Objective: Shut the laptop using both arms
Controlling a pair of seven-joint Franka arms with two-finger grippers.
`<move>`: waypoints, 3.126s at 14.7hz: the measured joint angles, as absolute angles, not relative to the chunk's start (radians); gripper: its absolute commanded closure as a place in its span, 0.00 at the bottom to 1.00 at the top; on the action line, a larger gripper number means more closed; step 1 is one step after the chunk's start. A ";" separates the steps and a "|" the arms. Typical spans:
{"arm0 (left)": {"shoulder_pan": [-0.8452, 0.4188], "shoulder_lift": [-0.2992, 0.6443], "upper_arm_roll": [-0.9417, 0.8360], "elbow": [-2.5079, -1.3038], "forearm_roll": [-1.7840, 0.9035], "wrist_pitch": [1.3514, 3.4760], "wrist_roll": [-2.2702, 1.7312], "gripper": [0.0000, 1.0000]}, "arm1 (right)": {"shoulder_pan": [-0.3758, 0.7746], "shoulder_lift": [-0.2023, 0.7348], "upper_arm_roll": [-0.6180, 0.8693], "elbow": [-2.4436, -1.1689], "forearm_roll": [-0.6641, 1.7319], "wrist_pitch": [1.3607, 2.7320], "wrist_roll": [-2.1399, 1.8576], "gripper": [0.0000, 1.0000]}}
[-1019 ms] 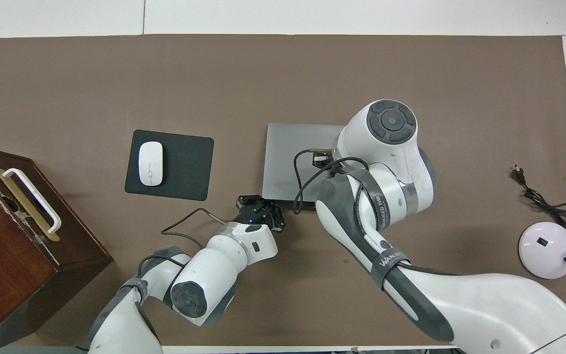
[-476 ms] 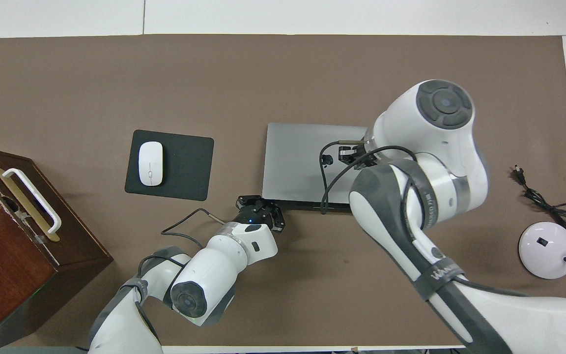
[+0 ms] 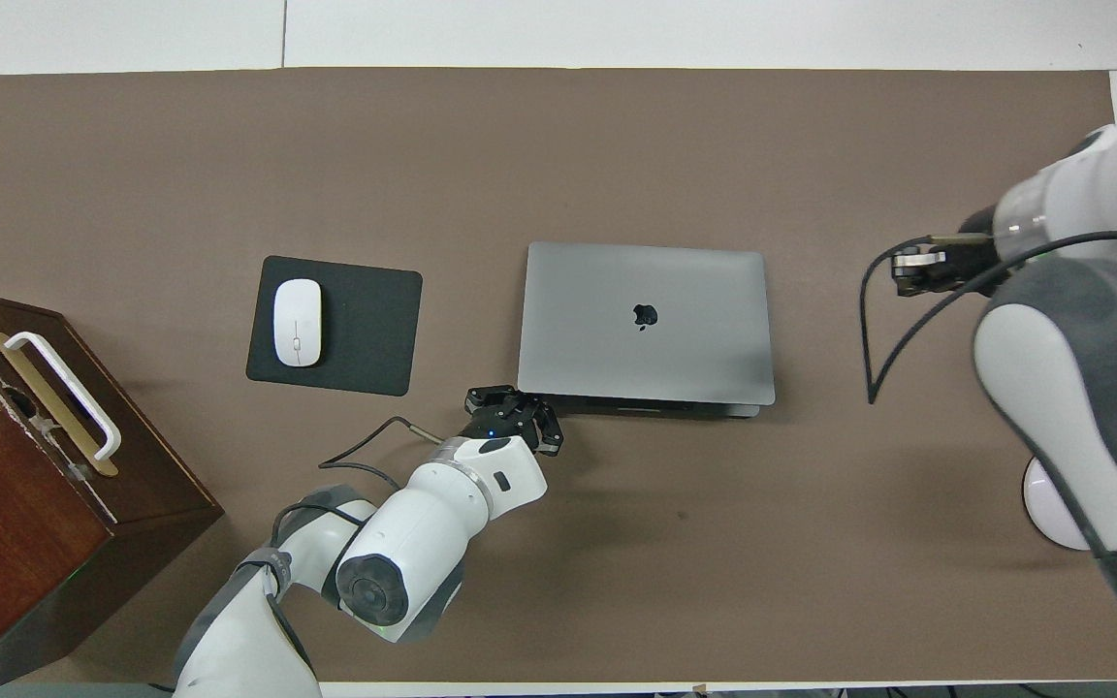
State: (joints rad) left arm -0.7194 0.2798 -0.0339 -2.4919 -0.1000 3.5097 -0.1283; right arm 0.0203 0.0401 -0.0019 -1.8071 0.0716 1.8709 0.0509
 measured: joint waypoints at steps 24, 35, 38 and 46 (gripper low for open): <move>-0.696 -0.021 -0.015 -2.466 -0.102 2.830 -0.314 1.00 | -0.244 -0.156 0.010 -1.829 0.009 1.677 -0.101 0.00; -0.515 -0.095 -0.007 -2.133 -0.102 2.072 -0.240 1.00 | -0.214 -0.151 0.024 -1.831 0.009 1.693 -0.099 0.00; -0.435 -0.096 -0.006 -2.044 -0.102 1.942 -0.211 1.00 | -0.214 -0.151 0.024 -1.831 0.009 1.693 -0.099 0.00; -0.205 -0.096 -0.002 -1.847 -0.095 1.739 -0.075 0.85 | -0.183 -0.151 0.025 -1.831 0.009 1.693 -0.069 0.00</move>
